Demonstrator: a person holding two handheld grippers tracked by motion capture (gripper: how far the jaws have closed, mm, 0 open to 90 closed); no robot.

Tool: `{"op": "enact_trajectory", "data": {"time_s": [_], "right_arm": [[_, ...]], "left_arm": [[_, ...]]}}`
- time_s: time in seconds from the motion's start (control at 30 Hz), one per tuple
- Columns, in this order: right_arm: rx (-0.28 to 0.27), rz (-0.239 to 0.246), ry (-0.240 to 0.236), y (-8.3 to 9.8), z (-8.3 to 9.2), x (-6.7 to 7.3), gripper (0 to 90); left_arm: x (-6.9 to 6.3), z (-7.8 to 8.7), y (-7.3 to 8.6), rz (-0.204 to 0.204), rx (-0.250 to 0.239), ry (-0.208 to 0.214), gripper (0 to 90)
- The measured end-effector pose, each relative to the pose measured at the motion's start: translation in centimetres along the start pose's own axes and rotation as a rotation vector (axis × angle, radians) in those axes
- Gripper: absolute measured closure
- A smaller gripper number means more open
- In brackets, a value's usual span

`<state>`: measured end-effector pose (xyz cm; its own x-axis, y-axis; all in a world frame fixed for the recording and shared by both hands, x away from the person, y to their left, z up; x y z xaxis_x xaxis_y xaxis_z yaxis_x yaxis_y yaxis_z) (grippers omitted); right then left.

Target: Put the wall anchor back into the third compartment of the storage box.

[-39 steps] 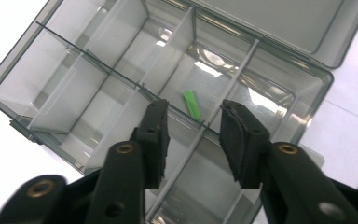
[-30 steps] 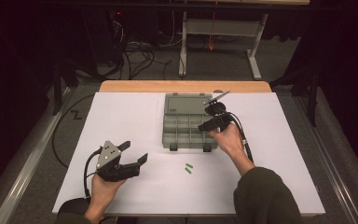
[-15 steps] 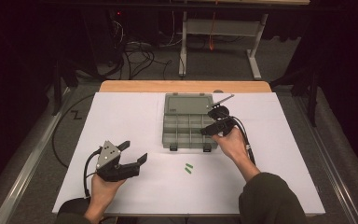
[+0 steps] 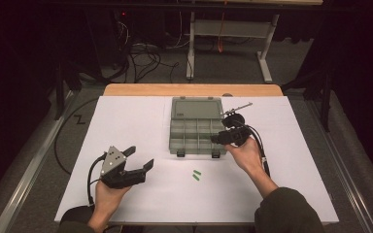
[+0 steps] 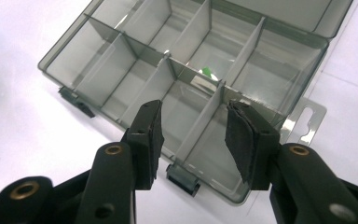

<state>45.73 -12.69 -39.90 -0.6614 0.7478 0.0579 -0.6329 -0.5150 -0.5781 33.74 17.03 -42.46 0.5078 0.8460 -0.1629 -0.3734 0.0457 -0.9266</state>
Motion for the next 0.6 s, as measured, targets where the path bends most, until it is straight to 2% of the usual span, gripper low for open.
{"op": "enact_trajectory", "data": {"time_s": [0.37, 0.6], "right_arm": [[0.013, 0.027, -0.018, 1.0, 0.3, 0.7, 58.1], [0.029, 0.067, 0.006, 1.6, 0.6, 1.0, 58.1]], "left_arm": [[0.0, 0.0, 0.0, 0.002, -0.001, -0.001, 21.7], [0.0, 0.1, 0.0, 0.000, -0.003, -0.001, 21.8]]}}
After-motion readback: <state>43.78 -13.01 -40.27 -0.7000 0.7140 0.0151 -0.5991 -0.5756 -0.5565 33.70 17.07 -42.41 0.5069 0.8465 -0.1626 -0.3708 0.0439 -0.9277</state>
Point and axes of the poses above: each handheld gripper's, and its own axes: z roughly backward along the jaws, y roughly out of its underside, x roughly to its left, the point moved 5 cm from there along -z, roughly forward along the jaws, and after that the axes turned 7 degrees about z, right-handed, at the moved point
